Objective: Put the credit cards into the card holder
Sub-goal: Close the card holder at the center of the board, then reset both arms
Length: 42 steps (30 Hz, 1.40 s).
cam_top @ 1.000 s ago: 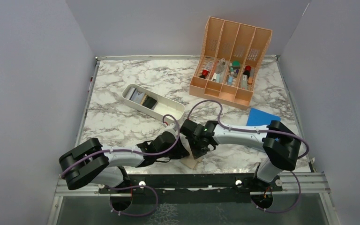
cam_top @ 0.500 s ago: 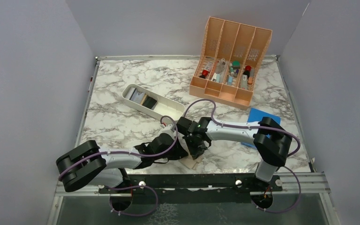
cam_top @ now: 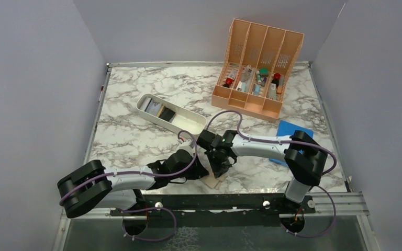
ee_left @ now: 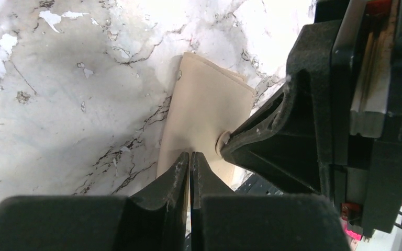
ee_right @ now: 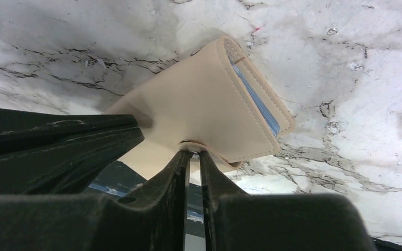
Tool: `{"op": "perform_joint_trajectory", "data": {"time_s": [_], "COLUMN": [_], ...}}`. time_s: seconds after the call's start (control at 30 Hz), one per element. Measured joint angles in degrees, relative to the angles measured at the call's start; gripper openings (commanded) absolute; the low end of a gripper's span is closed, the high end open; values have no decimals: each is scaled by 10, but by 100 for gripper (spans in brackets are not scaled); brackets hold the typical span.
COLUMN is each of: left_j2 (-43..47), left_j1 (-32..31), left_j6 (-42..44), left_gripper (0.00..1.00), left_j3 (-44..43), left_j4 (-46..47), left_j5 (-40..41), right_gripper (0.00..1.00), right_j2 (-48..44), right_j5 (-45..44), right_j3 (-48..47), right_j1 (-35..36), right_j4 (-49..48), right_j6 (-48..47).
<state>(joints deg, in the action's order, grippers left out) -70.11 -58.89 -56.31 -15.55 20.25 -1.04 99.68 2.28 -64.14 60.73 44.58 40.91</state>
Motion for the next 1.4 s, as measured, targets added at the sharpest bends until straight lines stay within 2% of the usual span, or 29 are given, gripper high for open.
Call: {"op": "perform_joint_trajectory", "data": {"time_s": [0.27, 0.53, 0.8, 0.87, 0.97, 1.07, 1.4], "left_j2": [55, 100, 152, 171, 195, 197, 137], "left_j1": [-1, -1, -1, -1, -1, -1, -1], "left_j6": [0, 5, 56, 73, 92, 102, 81], "left_gripper": [10, 21, 35, 34, 25, 22, 25], "left_j3": [3, -2, -122, -151, -168, -165, -78], "left_j4": [-47, -98, -218, -235, -246, -256, -230], "left_j5": [16, 39, 83, 98, 121, 133, 111], "right_gripper": [26, 33, 34, 33, 31, 29, 29], "right_j2": [-64, -147, -263, -289, -308, -300, -243], "right_j5": [-55, -89, -130, -134, -136, -133, -99], "right_j3": [8, 22, 71, 79, 99, 123, 156], "right_j1": [6, 6, 6, 6, 6, 6, 6], "right_j4": [-4, -16, -39, -55, -78, -94, -121], "right_j6": [17, 30, 36, 35, 35, 35, 37]}}
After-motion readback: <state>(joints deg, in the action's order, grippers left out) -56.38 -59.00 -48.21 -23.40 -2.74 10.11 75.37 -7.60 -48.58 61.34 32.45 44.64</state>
